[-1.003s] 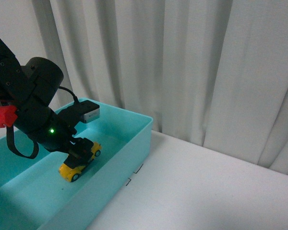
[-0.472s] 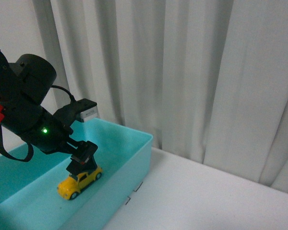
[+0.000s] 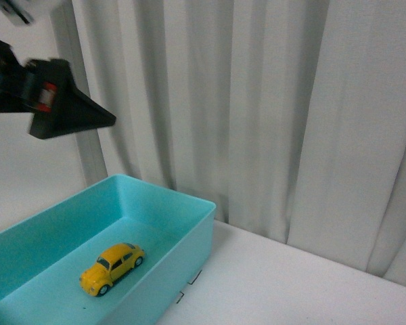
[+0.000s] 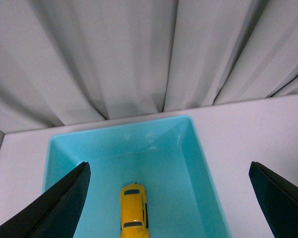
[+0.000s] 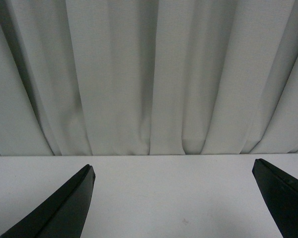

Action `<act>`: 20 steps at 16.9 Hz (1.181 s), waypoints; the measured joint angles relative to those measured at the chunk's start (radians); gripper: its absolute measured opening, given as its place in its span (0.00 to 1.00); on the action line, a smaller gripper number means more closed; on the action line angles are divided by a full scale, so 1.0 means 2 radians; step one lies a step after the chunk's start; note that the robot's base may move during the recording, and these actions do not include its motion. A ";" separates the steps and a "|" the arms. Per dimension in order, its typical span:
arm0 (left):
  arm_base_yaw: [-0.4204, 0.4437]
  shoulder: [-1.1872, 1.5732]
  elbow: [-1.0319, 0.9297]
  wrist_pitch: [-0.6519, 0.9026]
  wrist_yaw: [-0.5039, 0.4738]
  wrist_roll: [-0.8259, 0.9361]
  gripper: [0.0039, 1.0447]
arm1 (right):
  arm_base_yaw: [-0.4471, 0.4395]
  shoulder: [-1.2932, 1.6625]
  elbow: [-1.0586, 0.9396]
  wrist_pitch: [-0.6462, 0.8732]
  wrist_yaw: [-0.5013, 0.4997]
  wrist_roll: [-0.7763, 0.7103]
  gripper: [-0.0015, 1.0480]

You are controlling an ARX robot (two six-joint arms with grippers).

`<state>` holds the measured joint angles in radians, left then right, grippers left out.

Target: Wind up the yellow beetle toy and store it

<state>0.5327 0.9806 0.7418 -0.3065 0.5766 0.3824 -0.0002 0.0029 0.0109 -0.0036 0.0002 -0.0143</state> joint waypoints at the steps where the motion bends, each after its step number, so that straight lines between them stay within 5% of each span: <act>1: 0.026 -0.050 -0.008 -0.020 0.029 -0.004 0.94 | 0.000 0.000 0.000 0.000 0.000 0.000 0.94; 5: 0.160 -0.163 -0.020 -0.043 0.160 -0.016 0.93 | 0.000 0.000 0.000 0.000 0.000 0.000 0.94; 7: 0.168 -0.188 -0.052 0.040 0.146 -0.044 0.86 | 0.000 0.000 0.000 0.000 0.000 0.000 0.94; 9: 0.122 -0.269 -0.153 0.152 0.105 -0.132 0.65 | 0.000 0.000 0.000 0.000 0.000 0.000 0.94; 14: -0.053 -0.380 -0.258 0.153 -0.071 -0.185 0.08 | 0.000 0.000 0.000 0.000 0.000 0.000 0.94; 15: -0.084 -0.395 -0.271 0.151 -0.102 -0.188 0.02 | 0.000 0.000 0.000 0.000 0.000 0.000 0.94; 20: -0.185 -0.440 -0.316 0.150 -0.205 -0.189 0.01 | 0.000 0.000 0.000 0.000 0.000 0.000 0.94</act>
<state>0.1619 0.1005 0.1101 -0.0074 0.1661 0.0044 -0.0002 0.0032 0.0109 -0.0040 0.0002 -0.0143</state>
